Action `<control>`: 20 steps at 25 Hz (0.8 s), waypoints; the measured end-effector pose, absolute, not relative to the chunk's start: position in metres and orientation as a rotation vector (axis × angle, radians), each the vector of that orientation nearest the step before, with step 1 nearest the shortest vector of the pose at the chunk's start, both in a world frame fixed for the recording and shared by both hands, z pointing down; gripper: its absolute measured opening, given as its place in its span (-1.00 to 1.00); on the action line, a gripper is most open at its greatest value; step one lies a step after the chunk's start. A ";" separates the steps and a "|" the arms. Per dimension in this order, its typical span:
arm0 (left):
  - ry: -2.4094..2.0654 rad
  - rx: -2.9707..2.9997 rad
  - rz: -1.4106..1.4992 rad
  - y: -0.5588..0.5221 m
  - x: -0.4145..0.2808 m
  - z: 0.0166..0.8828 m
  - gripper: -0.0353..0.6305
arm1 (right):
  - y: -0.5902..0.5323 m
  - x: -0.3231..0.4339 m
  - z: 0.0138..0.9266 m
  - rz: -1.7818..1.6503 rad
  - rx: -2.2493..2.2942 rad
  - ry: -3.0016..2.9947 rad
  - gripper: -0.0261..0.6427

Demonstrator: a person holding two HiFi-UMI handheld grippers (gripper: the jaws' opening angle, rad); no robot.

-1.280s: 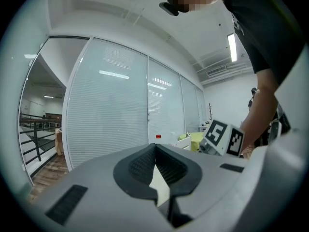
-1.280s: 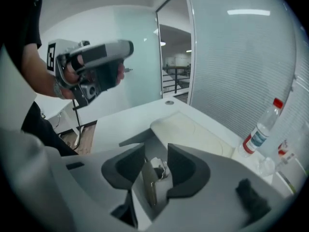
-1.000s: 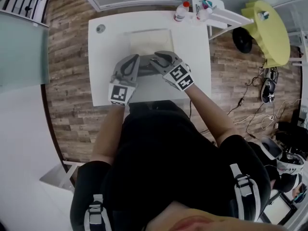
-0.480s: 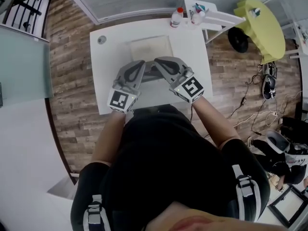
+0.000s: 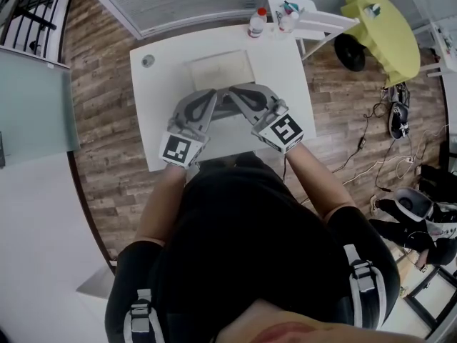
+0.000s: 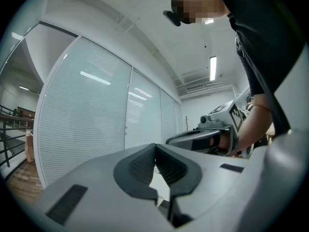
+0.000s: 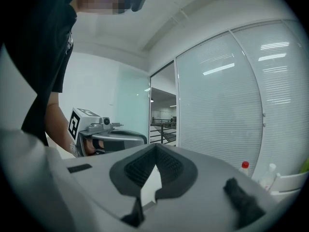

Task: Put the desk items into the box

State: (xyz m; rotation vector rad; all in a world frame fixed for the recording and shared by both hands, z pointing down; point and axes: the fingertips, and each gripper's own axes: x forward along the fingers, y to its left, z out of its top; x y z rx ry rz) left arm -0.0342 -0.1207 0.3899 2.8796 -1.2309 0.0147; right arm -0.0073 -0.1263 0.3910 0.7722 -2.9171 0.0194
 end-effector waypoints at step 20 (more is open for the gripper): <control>-1.240 2.882 0.021 -0.110 -0.033 0.388 -0.86 | -0.119 -0.010 0.384 0.024 0.774 -2.946 -0.88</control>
